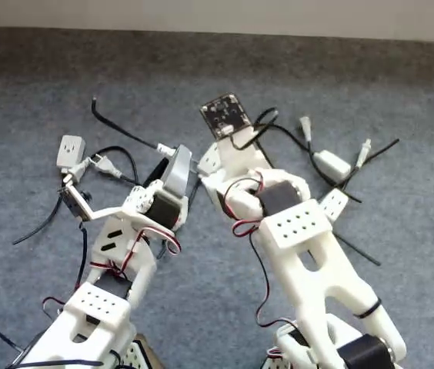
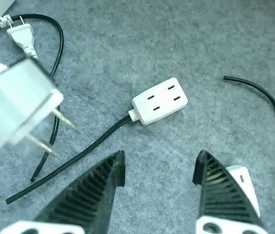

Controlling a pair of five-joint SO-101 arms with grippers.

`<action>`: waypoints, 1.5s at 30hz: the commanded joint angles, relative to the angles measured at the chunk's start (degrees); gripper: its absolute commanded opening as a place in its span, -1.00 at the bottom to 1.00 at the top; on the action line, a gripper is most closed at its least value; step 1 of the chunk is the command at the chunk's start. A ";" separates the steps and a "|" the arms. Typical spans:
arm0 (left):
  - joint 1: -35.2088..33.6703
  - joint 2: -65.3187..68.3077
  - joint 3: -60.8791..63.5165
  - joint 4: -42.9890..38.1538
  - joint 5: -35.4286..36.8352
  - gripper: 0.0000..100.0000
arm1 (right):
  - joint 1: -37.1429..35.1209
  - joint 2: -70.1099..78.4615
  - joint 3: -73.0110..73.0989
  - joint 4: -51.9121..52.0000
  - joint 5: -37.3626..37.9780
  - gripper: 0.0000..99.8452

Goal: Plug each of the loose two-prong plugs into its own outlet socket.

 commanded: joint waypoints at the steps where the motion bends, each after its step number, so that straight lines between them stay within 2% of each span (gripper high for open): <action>1: 1.63 -1.27 0.31 -1.23 0.09 -0.98 | -0.31 2.07 -5.14 -0.40 1.76 -0.54; 21: 3.47 -1.27 0.57 -1.14 -0.09 -0.98 | 0.92 18.15 -24.22 -0.40 1.93 -0.54; 24: 5.41 -1.27 1.27 -1.14 -0.09 -0.98 | 1.54 19.21 -26.07 -0.40 1.93 -0.54; 28: 7.43 -1.27 1.89 -1.14 -0.09 -0.98 | 1.63 19.30 -26.51 -0.22 2.02 -0.54; 45: 7.43 -1.27 1.98 -1.14 -0.09 -0.98 | 4.44 19.38 -28.09 -1.10 2.02 -0.54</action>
